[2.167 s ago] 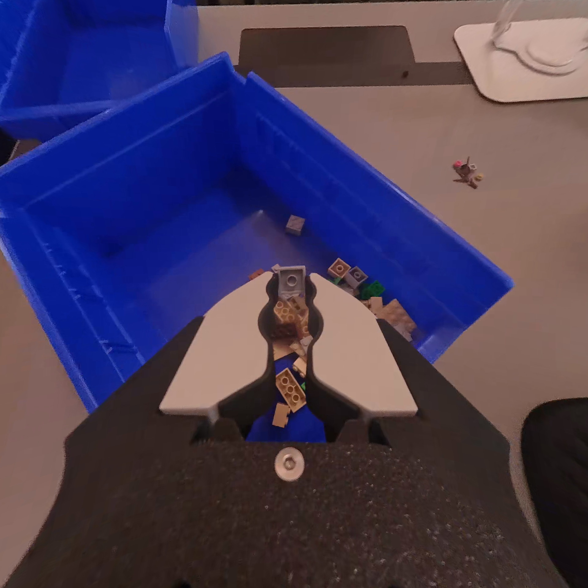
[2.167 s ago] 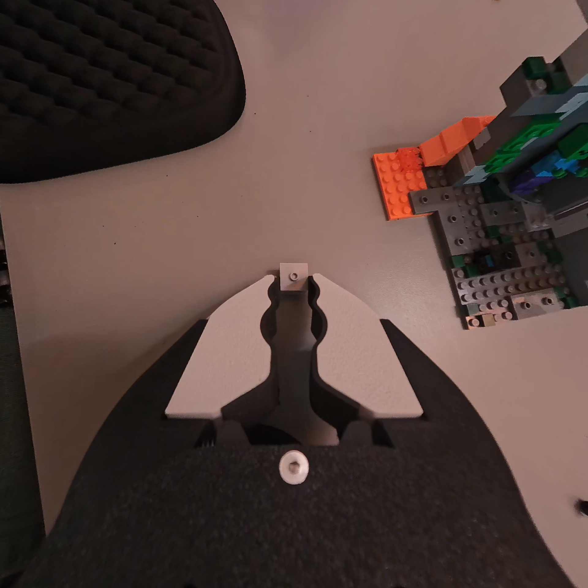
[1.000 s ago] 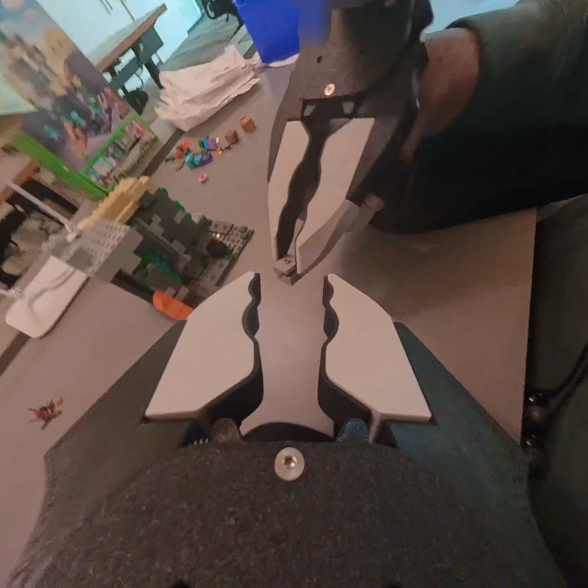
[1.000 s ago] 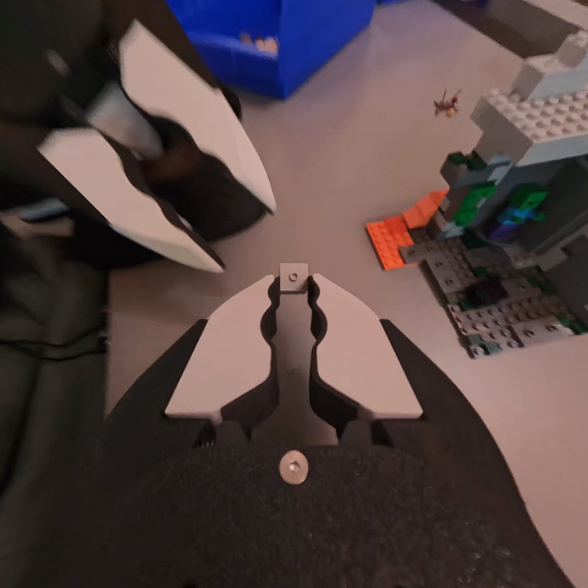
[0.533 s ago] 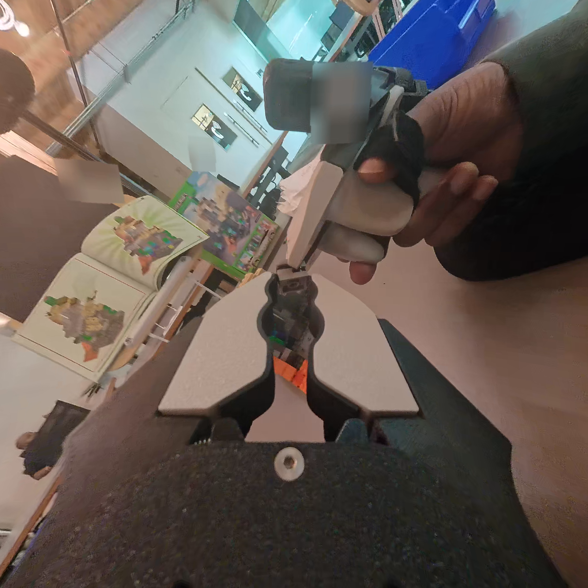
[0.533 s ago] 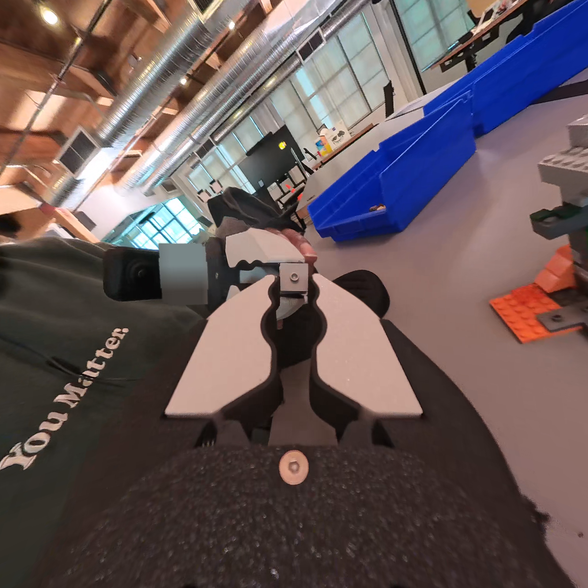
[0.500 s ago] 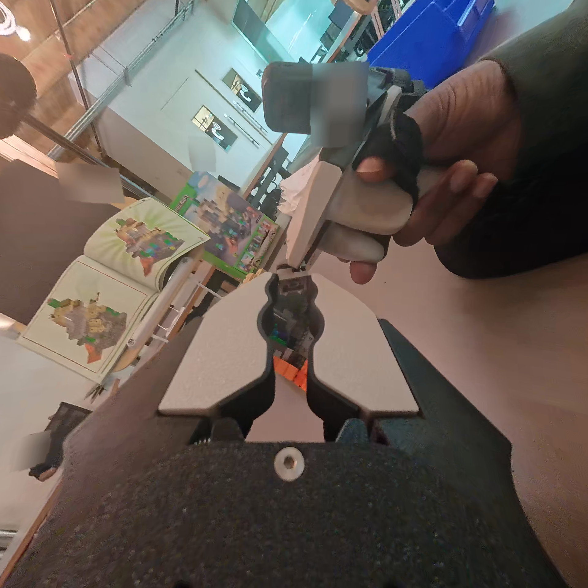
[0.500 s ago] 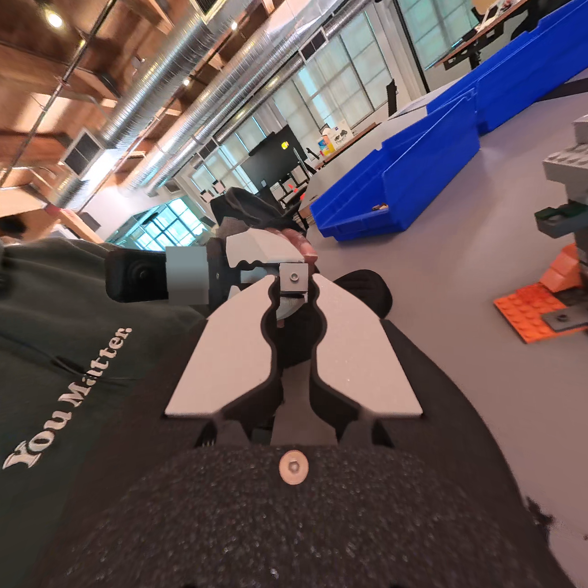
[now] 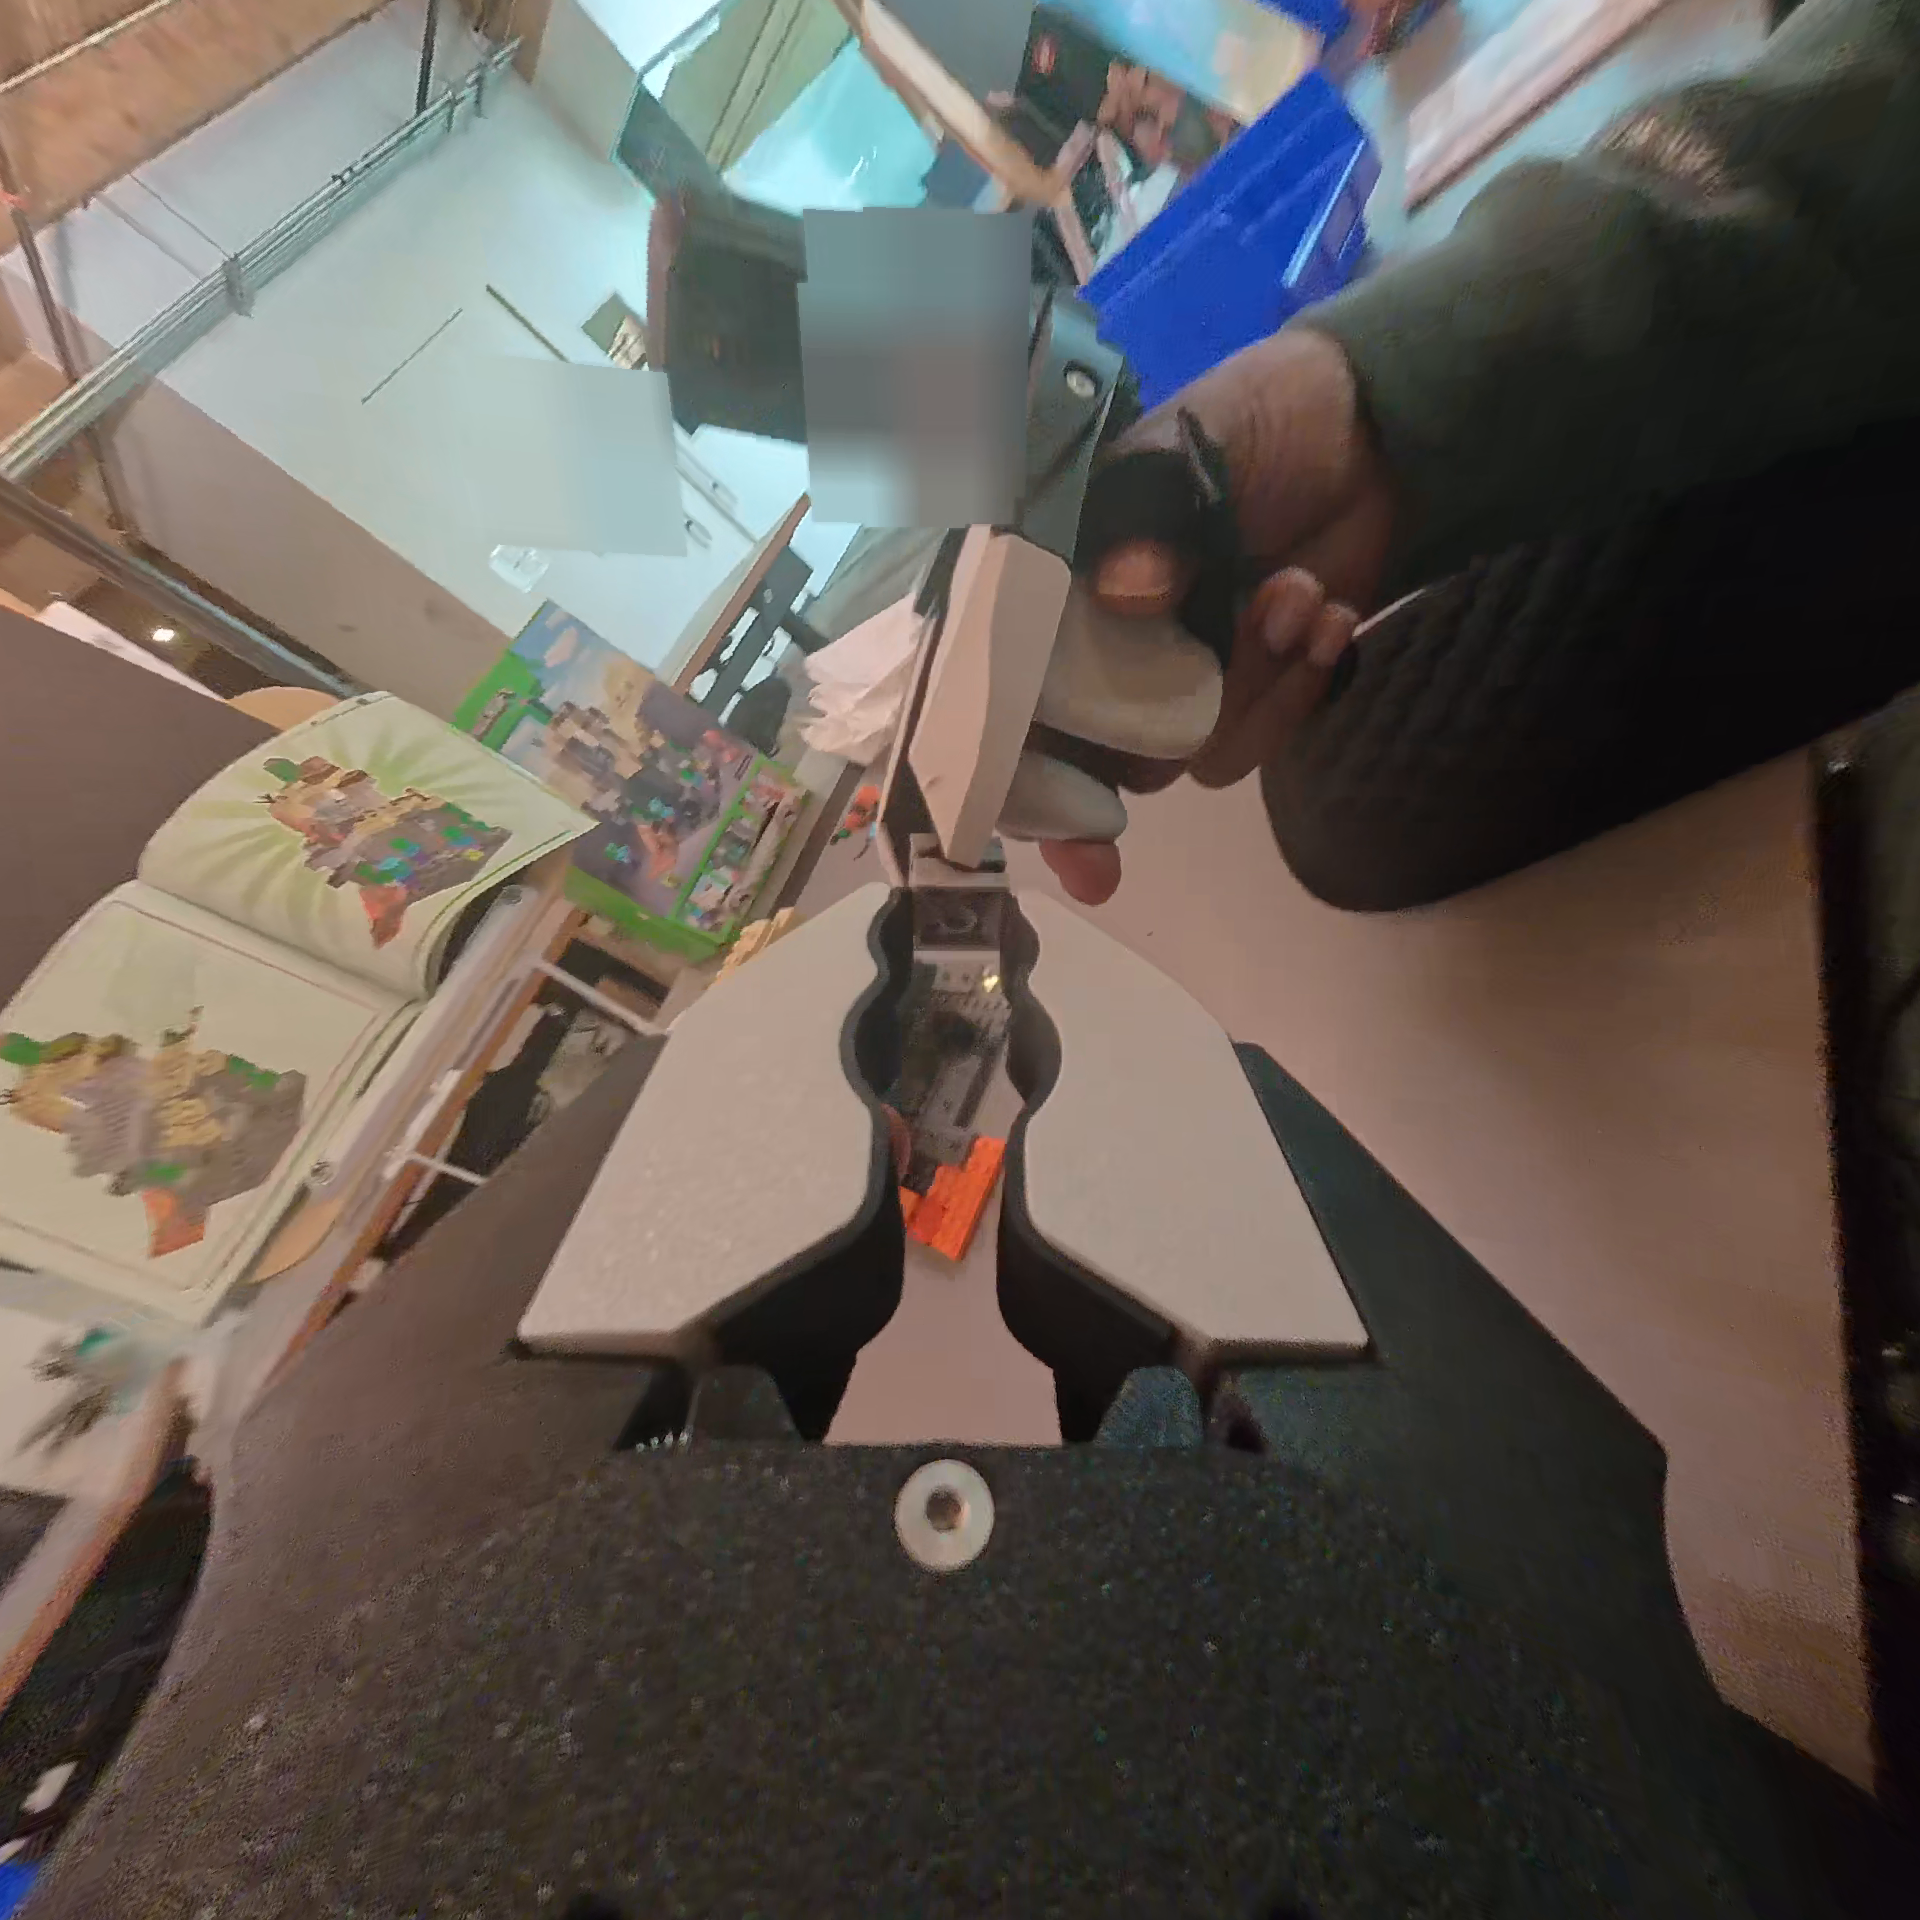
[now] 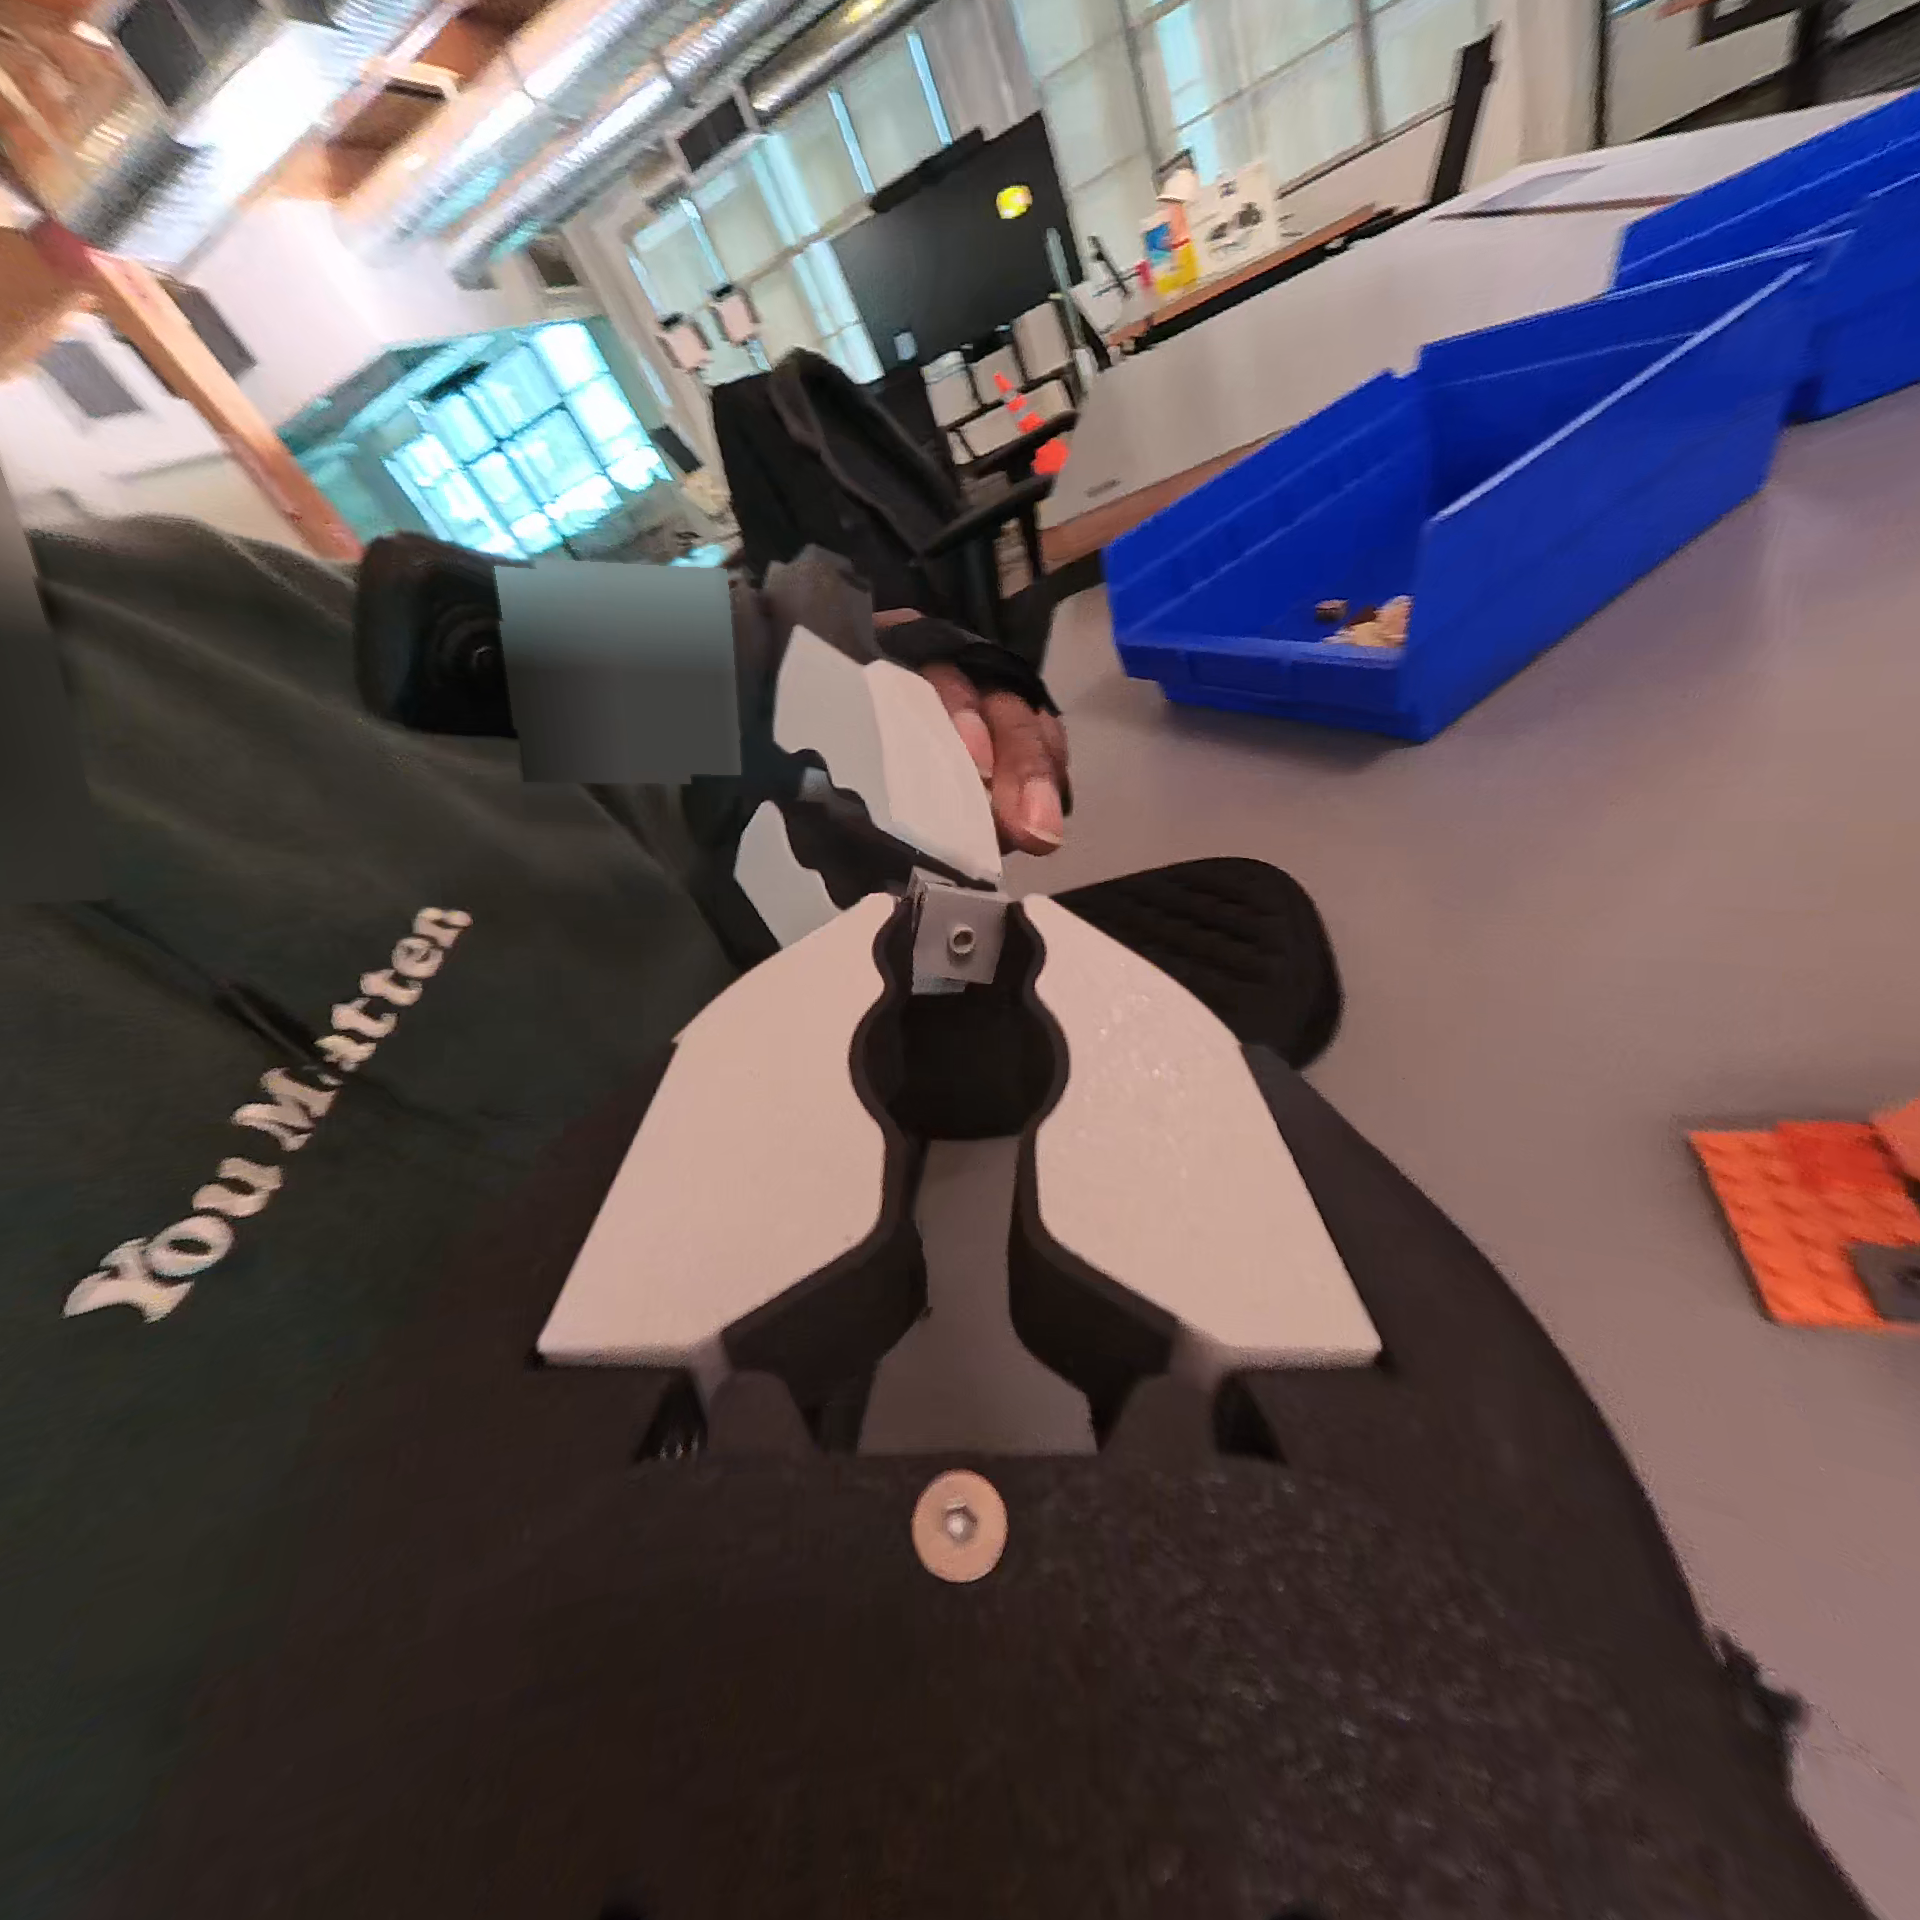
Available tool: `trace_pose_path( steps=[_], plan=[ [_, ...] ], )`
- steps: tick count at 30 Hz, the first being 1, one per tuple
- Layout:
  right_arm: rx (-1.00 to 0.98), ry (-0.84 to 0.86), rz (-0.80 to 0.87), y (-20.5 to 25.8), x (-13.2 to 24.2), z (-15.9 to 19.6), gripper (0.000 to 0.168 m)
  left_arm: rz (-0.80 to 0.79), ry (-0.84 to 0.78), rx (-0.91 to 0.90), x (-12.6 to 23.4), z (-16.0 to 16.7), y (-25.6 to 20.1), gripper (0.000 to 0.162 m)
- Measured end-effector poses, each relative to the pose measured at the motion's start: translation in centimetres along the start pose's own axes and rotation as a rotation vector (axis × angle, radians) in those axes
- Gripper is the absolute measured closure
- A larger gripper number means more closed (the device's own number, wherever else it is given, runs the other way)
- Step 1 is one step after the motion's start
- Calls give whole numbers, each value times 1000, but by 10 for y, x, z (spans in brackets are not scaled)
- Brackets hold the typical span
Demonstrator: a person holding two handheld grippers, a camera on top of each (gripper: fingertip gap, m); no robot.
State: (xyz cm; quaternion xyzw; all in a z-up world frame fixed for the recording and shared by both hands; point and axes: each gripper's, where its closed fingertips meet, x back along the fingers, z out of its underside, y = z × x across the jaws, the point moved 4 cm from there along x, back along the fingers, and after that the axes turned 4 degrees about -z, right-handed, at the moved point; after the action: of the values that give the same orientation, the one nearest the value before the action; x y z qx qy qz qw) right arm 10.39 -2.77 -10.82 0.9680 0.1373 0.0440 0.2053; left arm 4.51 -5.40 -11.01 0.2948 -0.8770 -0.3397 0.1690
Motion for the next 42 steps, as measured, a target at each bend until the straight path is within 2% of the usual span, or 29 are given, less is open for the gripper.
trace_pose_path(
  steps=[12, 14, 16, 19, 23, 30, 37, 40, 42],
  plan=[
    [-64, 18, -117, 10, -15, -4, 152, 58, -116, 214, 26, 0, 5, 146],
    [-69, -58, -86, 3, 2, -11, 168, 13, -148, 291, 36, 5, 19, 146],
    [-21, -35, 16, -4, 18, -5, 168, 28, -137, 348, 48, 13, 28, 146],
    [-20, -21, 56, -2, 13, 1, 168, 30, -105, 337, 48, 19, 24, 145],
    [85, 15, 176, -2, 0, -2, 168, 18, -99, 358, 43, 21, 27, 145],
    [221, 24, 396, 11, -27, -18, 157, -28, -58, 289, 36, 14, 26, 146],
    [367, 99, 422, 21, -37, -15, 159, -15, -80, 306, 38, 8, 25, 146],
    [482, 188, 375, 27, -37, -11, 157, 89, -106, 352, 40, 7, 19, 146],
    [568, 267, 351, 28, -35, -9, 148, 173, -134, 395, 42, 5, 14, 146]
  ],
)
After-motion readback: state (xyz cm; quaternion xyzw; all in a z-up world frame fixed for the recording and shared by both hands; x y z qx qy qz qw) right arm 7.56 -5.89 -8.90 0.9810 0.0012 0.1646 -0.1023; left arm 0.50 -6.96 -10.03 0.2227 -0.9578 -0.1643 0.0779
